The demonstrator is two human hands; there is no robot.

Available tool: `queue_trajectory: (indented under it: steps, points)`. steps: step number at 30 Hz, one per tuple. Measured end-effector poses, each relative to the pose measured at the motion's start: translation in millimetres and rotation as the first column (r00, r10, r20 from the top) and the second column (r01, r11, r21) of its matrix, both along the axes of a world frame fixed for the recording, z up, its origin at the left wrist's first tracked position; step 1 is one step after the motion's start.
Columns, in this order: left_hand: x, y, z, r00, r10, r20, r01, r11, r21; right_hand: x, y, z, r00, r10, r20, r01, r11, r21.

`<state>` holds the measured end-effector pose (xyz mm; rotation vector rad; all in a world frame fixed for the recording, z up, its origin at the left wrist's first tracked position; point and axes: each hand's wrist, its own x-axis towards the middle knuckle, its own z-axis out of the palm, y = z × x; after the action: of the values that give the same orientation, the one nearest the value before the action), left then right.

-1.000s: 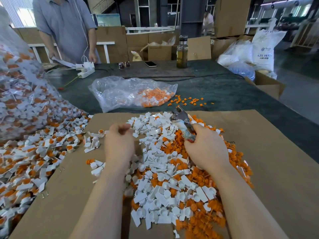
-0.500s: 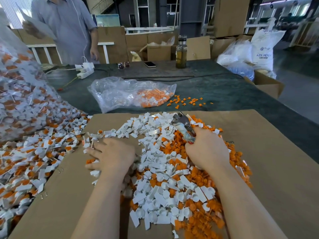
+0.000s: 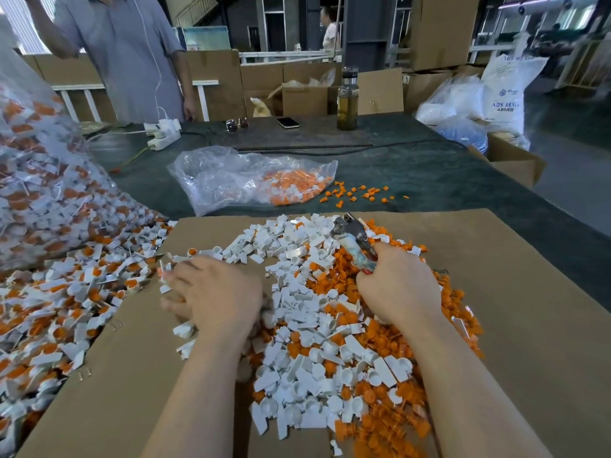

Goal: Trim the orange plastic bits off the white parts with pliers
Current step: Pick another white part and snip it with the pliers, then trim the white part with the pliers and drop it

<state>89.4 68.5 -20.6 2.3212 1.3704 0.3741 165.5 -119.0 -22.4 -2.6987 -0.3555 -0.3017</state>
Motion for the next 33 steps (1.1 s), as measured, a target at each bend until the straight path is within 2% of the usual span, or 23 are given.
queue_trajectory:
  steps: [6, 12, 16, 21, 24, 28, 30, 33]
  points:
    - [3.4, 12.1, 5.8, 0.996, 0.086, -0.026, -0.090, 0.970, -0.227, -0.5, 0.0, 0.0, 1.000, -0.007, -0.009, 0.007, 1.000, 0.011]
    - [10.1, -11.8, 3.6, 0.992, -0.127, 0.024, 0.129, 0.968, -0.215, -1.4, -0.5, 0.5, 0.999, -0.026, -0.031, 0.026, 1.000, 0.005]
    - [12.5, -19.3, -0.4, 0.946, -0.294, 0.140, 0.320, 0.916, -0.240, -1.7, -1.3, 0.4, 0.998, -0.051, -0.046, 0.050, 0.999, -0.018]
    - [11.5, -22.6, -2.4, 0.819, -0.455, 0.350, 0.551, 0.794, -0.258, -2.4, -1.2, -1.2, 0.997, -0.066, -0.039, 0.063, 0.996, -0.066]
    - [8.9, -22.7, -1.2, 0.739, -0.470, 0.483, 0.637, 0.720, -0.275, -2.6, 0.2, -1.9, 0.998, -0.052, -0.018, 0.050, 0.995, -0.091]
    - [4.9, -18.9, 4.6, 0.665, -0.397, 0.633, 0.695, 0.640, -0.328, -3.4, 2.7, -2.3, 1.000, -0.022, -0.022, 0.019, 0.989, -0.148]
    - [3.9, -17.7, 7.6, 0.662, -0.368, 0.653, 0.677, 0.667, -0.311, -3.2, 2.6, -2.7, 0.999, -0.018, -0.027, 0.014, 0.990, -0.142]
    - [2.5, -12.0, 8.1, 0.741, -0.309, 0.596, 0.536, 0.807, -0.248, -2.8, 2.1, -3.9, 0.999, -0.012, -0.030, 0.008, 0.992, -0.128]
